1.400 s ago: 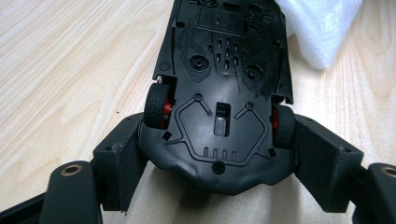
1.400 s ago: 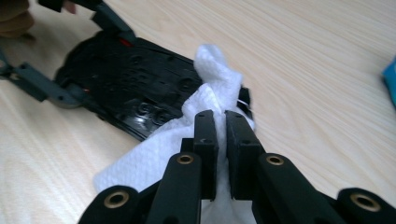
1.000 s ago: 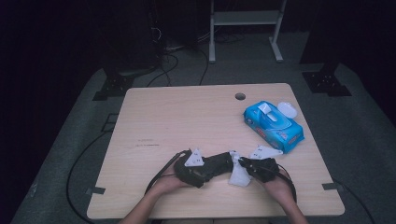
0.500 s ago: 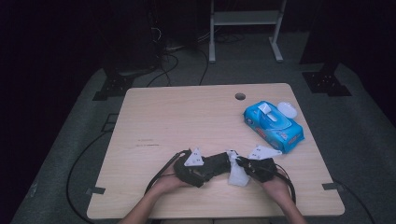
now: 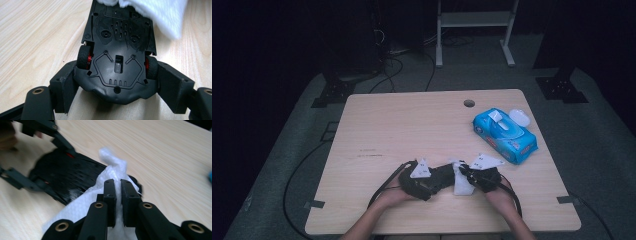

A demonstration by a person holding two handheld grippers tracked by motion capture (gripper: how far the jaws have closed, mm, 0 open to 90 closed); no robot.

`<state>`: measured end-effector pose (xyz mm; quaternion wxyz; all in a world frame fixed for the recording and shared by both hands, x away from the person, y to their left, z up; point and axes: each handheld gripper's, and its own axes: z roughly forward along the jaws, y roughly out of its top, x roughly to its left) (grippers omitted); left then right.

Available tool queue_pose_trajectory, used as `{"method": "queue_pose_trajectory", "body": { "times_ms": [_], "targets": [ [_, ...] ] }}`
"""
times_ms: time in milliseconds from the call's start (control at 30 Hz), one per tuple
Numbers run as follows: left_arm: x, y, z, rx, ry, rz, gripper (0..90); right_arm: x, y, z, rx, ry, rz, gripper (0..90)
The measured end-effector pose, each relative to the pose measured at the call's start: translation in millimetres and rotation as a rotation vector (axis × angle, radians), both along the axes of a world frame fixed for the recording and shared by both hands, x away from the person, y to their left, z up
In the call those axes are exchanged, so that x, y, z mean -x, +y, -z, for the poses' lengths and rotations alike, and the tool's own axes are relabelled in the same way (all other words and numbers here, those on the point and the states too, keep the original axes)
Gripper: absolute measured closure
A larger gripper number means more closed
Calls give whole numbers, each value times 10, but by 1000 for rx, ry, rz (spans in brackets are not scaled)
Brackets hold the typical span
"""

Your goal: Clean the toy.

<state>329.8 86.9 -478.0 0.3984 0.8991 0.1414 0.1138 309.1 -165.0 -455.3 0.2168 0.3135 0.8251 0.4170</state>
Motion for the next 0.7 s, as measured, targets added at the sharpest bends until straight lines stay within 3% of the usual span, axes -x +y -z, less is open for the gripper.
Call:
{"method": "queue_pose_trajectory", "body": {
  "times_ms": [67, 200, 267, 367, 467, 533, 633, 700],
  "targets": [
    [4, 11, 0, 2, 2, 1, 240, -11, 13, 2, -8, 10, -18, 828],
    [-3, -1, 2, 12, 10, -3, 240, -80, -128, 0, -13, 13, 54, 830],
    [1, -22, 4, 5, -1, -4, 240, -75, -115, -6, -4, -1, 61, 832],
    [7, -24, 8, 3, -8, 6, 240, -58, -10, -22, -15, -12, 14, 832],
    [23, -31, 7, -3, -13, 10, 240, -86, 96, -33, 31, -41, -11, 831],
    [18, -27, 4, 6, -1, 7, 240, -122, 53, -31, 30, -37, 11, 832],
    [19, -28, 9, -5, -17, 16, 240, -186, -148, -39, 14, -19, 97, 833],
    [22, -32, 7, -6, -15, 14, 240, -178, -145, -24, -3, -18, 92, 833]
  ]
}}
